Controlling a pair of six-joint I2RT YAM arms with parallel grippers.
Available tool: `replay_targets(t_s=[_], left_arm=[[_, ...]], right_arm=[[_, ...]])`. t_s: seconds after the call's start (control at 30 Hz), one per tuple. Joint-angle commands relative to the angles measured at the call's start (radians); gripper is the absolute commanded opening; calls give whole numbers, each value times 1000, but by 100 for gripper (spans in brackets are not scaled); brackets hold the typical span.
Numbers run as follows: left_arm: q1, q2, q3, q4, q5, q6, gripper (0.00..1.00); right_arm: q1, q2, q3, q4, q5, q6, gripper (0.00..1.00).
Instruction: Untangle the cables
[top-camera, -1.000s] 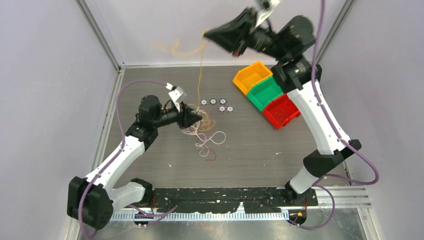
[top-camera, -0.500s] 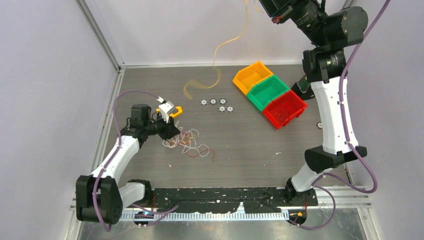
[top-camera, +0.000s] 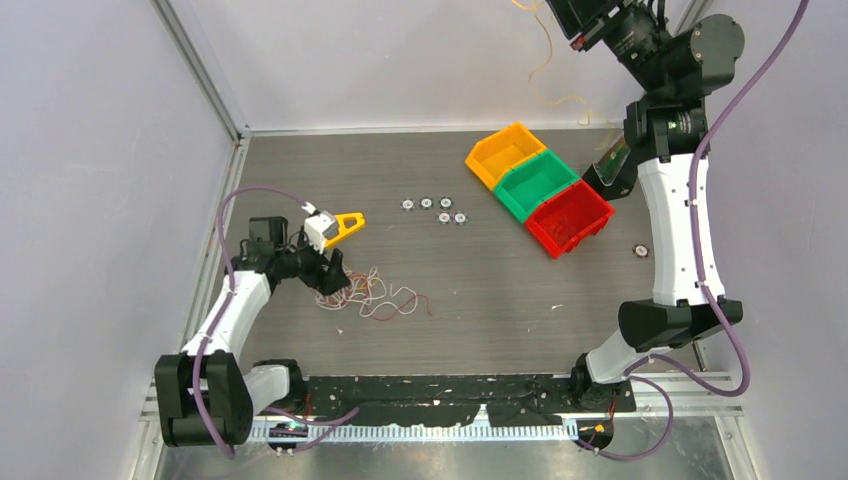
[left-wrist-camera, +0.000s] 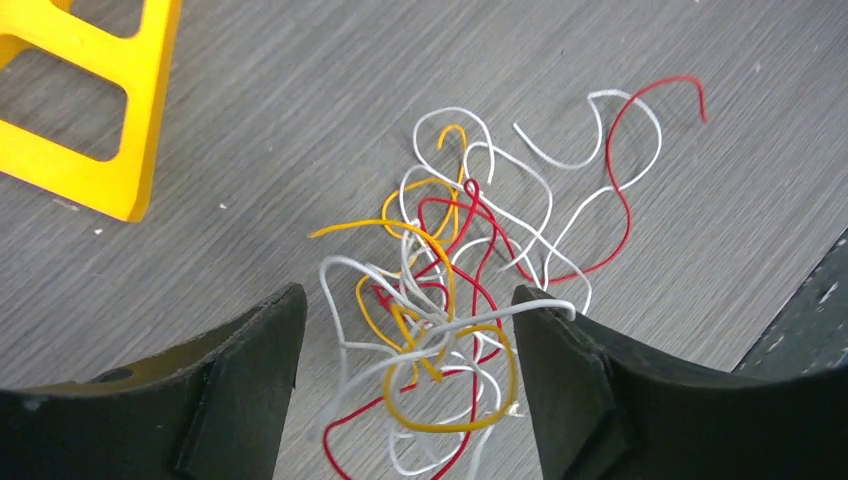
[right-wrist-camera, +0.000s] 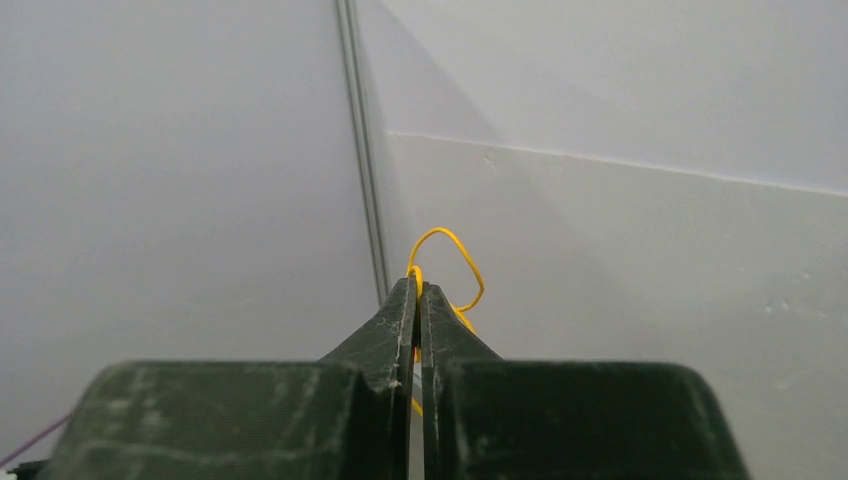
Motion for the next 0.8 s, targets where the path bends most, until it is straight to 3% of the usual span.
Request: replay_targets(t_s=[0.0,0.07,0.13,0.43,0.63,0.77], left_arm=[[3,-25,108,23,33,-67,82],[5,-33,151,17,29,-85,94],[3,-43,189,23,24,-109,99],[3,-61,312,34,55,-288,100],[4,-69,316,45,41,-313,100],[4,-70,323,37,22,-316,100]], right_arm=[[-41,-54,-130,-19,-21,-143,5],[-59,-52,-172,-21,-19,-194,5],[-74,-38,-202,-21,-10,-246,5],[-124,131,-207,65,-12,-275,5],[-123,327,-66,93,-8,-218,5],[-124,426,30,58,19,-264,5]])
